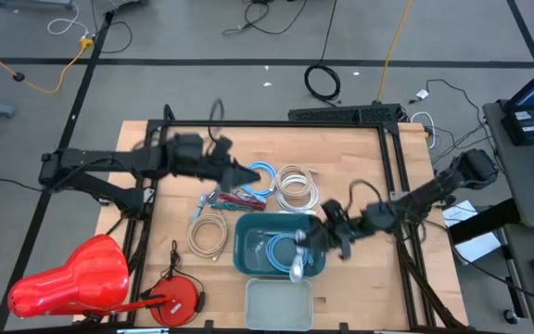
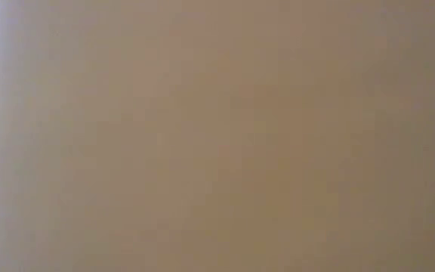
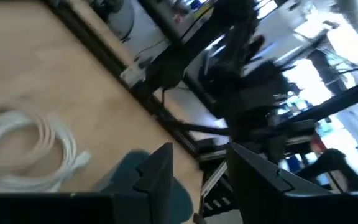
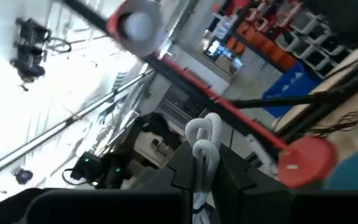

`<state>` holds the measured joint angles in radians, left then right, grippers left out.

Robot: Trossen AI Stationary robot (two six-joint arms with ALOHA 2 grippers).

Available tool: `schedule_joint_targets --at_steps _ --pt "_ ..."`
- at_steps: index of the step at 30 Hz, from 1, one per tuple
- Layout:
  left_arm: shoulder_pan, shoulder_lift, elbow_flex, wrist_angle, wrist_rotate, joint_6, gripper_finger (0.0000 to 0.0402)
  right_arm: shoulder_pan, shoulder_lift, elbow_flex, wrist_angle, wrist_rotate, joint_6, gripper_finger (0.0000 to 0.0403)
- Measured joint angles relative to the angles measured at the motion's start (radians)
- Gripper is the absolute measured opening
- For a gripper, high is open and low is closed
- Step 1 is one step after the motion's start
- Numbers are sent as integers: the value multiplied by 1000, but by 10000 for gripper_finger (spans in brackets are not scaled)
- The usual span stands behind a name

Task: Pick & Place USB Port
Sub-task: Put the top white USB cable into the gray bin

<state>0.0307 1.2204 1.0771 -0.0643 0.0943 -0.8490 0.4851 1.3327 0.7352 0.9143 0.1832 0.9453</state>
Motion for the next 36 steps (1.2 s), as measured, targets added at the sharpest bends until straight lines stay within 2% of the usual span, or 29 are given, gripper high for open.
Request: schedule_joint_targets --at_steps 3,7,10,15,22,28,36 --pt "-108 19 2 11 -154 -48 152 114 2 55 -104 116 -65 17" --pt "-253 36 1 -5 -384 -113 152 222 19 201 -377 215 -128 17" --pt "-340 47 1 -12 -498 -172 152 260 72 327 -593 236 -150 17" --pt "-450 58 2 -8 -632 -250 152 235 201 533 -855 222 -243 17" --pt "-533 58 2 -15 -694 -299 152 148 398 677 -1085 15 -328 17" --pt "-583 57 1 -26 -713 -305 152 139 519 685 -1176 -133 -344 17" --pt "-594 57 2 -108 -725 -346 152 152 560 685 -1183 -136 -393 17"
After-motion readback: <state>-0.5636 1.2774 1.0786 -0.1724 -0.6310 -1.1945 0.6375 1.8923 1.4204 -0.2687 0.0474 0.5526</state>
